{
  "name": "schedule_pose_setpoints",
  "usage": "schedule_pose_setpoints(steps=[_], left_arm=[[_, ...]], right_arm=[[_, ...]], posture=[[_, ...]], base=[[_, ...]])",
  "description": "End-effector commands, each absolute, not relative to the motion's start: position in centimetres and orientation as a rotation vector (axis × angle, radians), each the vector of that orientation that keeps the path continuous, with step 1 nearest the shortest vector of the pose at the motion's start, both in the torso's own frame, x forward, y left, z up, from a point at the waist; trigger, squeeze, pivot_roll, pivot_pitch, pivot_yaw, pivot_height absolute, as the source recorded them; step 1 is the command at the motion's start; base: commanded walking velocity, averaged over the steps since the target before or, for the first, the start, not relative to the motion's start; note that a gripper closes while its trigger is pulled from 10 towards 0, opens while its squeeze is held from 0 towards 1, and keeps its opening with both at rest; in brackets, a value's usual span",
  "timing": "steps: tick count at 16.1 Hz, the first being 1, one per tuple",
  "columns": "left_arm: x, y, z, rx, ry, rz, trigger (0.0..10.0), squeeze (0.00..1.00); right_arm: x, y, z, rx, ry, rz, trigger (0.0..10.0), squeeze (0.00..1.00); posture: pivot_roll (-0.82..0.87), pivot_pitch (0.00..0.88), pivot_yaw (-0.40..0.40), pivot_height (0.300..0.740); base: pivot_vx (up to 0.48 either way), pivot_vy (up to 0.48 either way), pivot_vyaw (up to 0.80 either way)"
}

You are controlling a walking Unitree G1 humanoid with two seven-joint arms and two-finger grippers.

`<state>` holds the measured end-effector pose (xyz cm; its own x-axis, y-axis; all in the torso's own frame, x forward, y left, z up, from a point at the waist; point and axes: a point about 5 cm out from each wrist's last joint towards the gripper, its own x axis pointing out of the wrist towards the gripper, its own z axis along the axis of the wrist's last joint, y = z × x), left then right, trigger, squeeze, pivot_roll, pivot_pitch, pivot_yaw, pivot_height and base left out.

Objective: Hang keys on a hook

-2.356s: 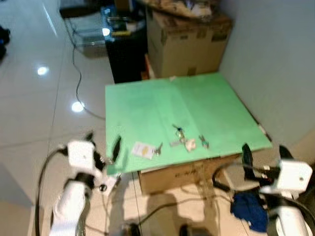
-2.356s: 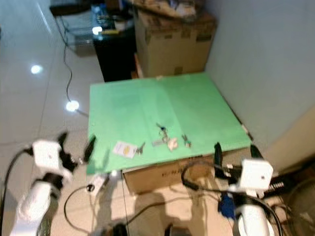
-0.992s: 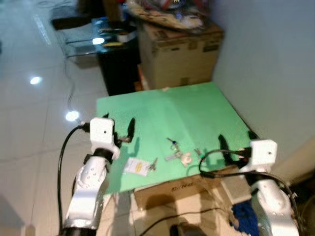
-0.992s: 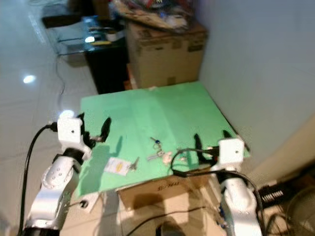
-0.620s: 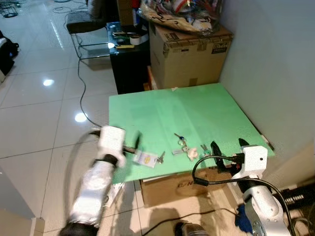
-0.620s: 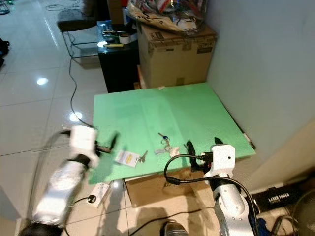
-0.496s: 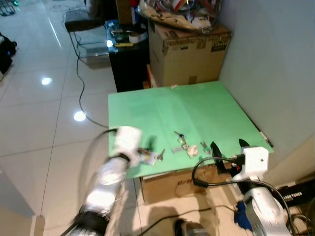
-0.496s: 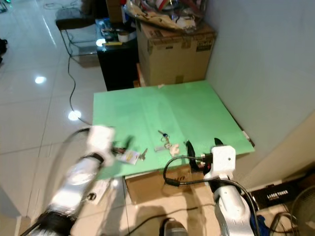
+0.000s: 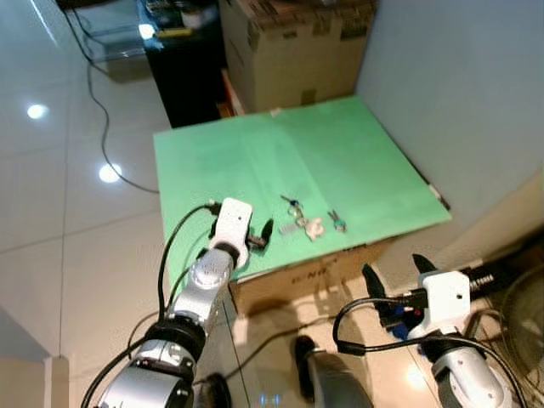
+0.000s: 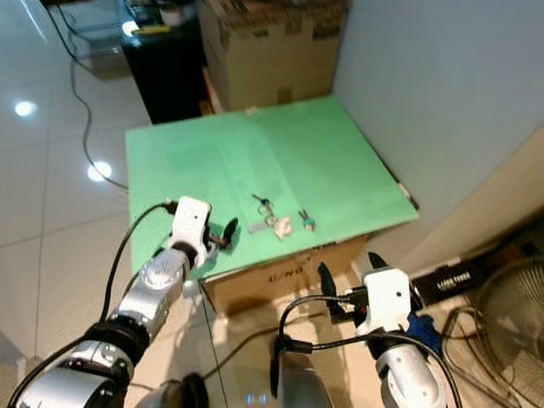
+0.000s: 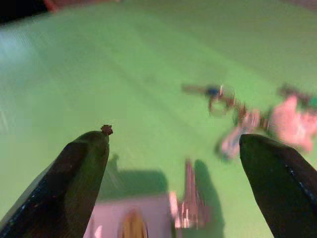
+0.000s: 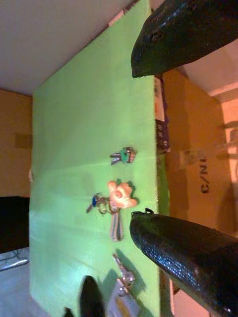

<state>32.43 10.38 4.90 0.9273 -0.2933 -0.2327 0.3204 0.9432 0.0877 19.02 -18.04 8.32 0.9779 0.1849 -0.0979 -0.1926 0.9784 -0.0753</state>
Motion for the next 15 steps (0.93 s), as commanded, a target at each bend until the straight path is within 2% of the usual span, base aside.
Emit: schedule_pose_setpoints(steps=[1, 6, 11, 15], left_arm=[[31.8, 10.8, 3.8, 0.128, 0.257, -0.303, 10.0, 0.00], [30.9, 10.0, 2.5, 0.077, 0.295, -0.347, 10.0, 0.00], [30.4, 8.3, 3.1, 0.019, 0.206, -0.414, 10.0, 0.00], [29.9, 7.4, 2.6, 0.006, 0.220, -0.445, 10.0, 0.00]], right_arm=[[18.9, -17.7, 8.5, -0.079, 0.093, 0.204, 10.0, 0.00], [19.8, -15.5, 8.3, -0.081, 0.110, 0.355, 10.0, 0.00], [19.2, -15.1, 8.0, -0.073, 0.131, 0.365, 10.0, 0.00], [18.9, -14.8, 7.9, -0.064, 0.140, 0.366, 10.0, 0.00]], posture=[[-0.37, 0.256, 0.019, 0.740], [-0.36, 0.259, 0.023, 0.740], [-0.36, 0.262, 0.023, 0.740], [-0.37, 0.264, 0.025, 0.740]], base=[[0.000, 0.000, 0.00], [0.000, 0.000, 0.00], [0.000, 0.000, 0.00], [0.000, 0.000, 0.00]])
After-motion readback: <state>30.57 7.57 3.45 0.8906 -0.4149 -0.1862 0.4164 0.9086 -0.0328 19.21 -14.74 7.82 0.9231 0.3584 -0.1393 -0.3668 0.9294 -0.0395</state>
